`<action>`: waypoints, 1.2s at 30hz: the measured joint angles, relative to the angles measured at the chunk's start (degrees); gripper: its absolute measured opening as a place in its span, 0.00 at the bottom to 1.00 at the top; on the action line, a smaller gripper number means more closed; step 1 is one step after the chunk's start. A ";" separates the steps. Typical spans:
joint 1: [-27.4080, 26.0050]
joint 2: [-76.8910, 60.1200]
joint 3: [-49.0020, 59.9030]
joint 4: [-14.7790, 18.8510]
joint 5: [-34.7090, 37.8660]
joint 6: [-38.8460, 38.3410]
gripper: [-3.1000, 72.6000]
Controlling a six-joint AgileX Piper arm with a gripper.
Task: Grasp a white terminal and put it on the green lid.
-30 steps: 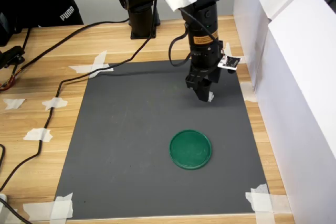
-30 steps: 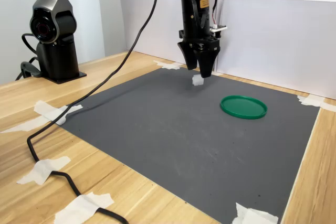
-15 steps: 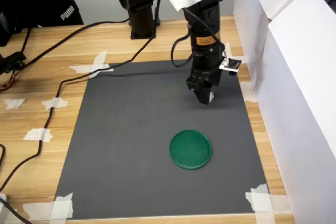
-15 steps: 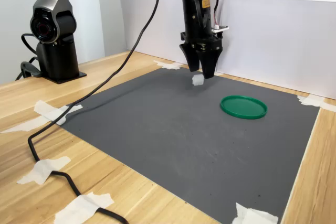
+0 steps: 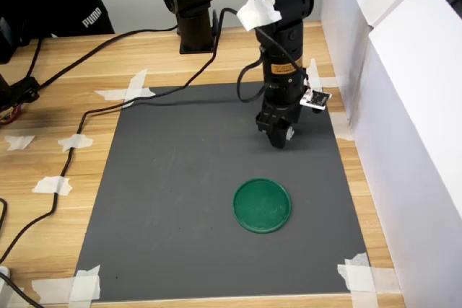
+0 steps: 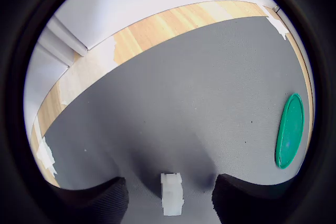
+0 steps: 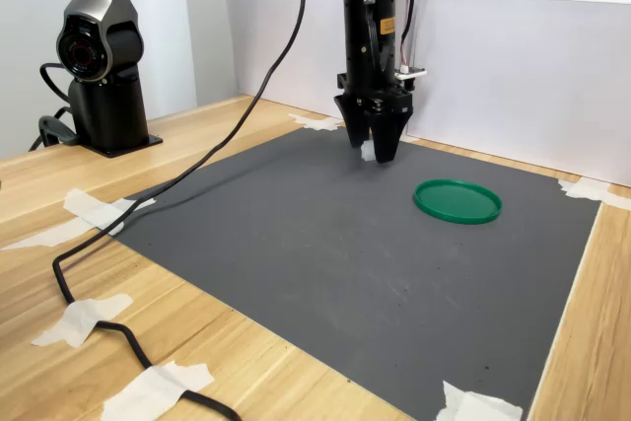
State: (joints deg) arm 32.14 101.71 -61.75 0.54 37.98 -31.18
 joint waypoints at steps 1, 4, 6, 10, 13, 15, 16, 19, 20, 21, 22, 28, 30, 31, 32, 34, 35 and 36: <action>0.00 0.02 0.00 -0.11 0.00 0.00 0.90; 0.00 0.07 0.00 -0.54 0.00 0.00 0.80; 0.00 0.13 0.00 -0.54 0.00 0.00 0.71; 0.00 0.15 0.00 -0.54 0.14 0.04 0.45; 0.00 0.20 0.00 -0.54 0.40 0.26 0.24; 0.00 0.20 0.00 -0.54 0.58 0.26 0.16; 0.00 0.20 0.00 -0.54 0.65 0.26 0.16; 0.00 0.14 -0.05 -0.54 1.26 0.32 0.16; 0.00 0.06 -0.19 -0.54 1.93 0.33 0.16; 0.00 -0.14 -0.43 -0.54 2.98 0.40 0.16; 0.00 -0.45 -0.96 -0.54 3.98 0.47 0.16; -0.47 -2.76 -7.78 -0.54 10.88 1.31 0.16; -1.52 -2.84 -10.90 -0.09 13.32 1.62 0.16; -2.42 -2.84 -12.34 0.30 14.49 1.89 0.16; -3.52 -2.84 -13.70 0.54 15.61 2.05 0.16; -6.06 -2.88 -15.86 0.67 16.86 2.31 0.16; -7.36 -2.88 -16.89 0.67 17.01 2.36 0.16; -8.64 -2.88 -17.84 0.67 17.01 2.36 0.16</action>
State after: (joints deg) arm 23.50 98.83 -79.59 1.22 54.99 -28.82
